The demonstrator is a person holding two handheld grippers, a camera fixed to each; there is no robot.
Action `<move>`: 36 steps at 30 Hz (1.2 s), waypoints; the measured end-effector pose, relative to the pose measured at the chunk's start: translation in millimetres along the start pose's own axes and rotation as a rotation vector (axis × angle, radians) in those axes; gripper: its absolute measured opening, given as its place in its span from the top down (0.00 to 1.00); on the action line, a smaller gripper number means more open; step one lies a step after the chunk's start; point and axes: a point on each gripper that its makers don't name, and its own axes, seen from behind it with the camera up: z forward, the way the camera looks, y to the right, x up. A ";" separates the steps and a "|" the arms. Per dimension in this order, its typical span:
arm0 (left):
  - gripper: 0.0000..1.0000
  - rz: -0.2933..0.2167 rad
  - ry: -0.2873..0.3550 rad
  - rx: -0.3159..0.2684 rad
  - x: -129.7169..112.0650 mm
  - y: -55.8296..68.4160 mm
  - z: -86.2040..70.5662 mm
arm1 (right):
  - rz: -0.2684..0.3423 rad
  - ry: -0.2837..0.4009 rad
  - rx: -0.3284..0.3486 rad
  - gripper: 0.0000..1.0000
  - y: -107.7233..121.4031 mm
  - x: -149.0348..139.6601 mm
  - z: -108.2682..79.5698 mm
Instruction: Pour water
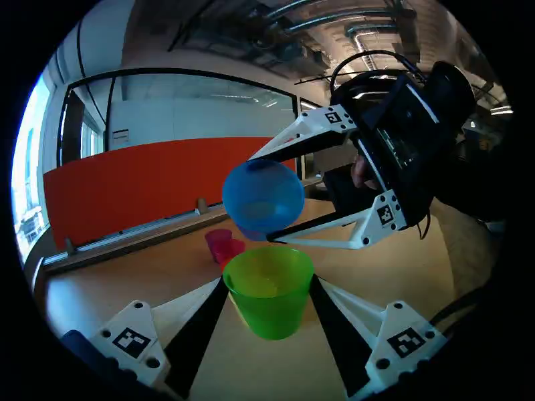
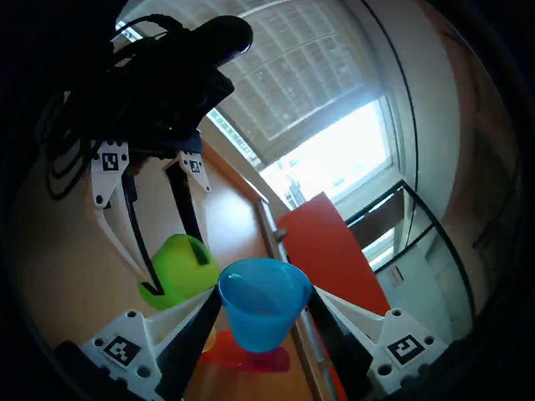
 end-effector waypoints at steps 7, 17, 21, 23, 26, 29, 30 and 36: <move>0.13 0.005 -0.002 -0.004 0.0 1.9 -0.3 | -0.049 -0.008 0.014 0.07 -0.1 -0.4 -0.1; 0.13 0.003 0.001 -0.009 0.6 3.3 0.8 | -0.092 -0.013 0.020 0.07 4.1 0.6 -0.6; 0.13 0.006 0.002 -0.010 0.8 3.6 1.4 | -0.109 -0.014 0.022 0.07 4.2 1.5 -0.3; 0.13 0.005 0.002 -0.011 1.0 3.7 1.9 | -0.116 -0.015 0.023 0.07 4.1 2.0 -0.2; 0.13 0.004 0.003 -0.012 1.3 4.0 2.4 | -0.128 -0.016 0.023 0.07 4.3 2.4 0.0; 0.13 0.006 0.003 -0.013 1.4 4.3 2.9 | -0.141 -0.017 0.023 0.07 4.7 2.1 -0.1; 0.13 0.006 0.003 -0.013 1.5 4.5 3.1 | -0.145 -0.018 0.023 0.07 4.9 1.9 -0.2; 0.13 0.005 0.004 -0.013 1.9 4.4 3.3 | -0.160 -0.018 0.017 0.07 6.9 2.7 -1.5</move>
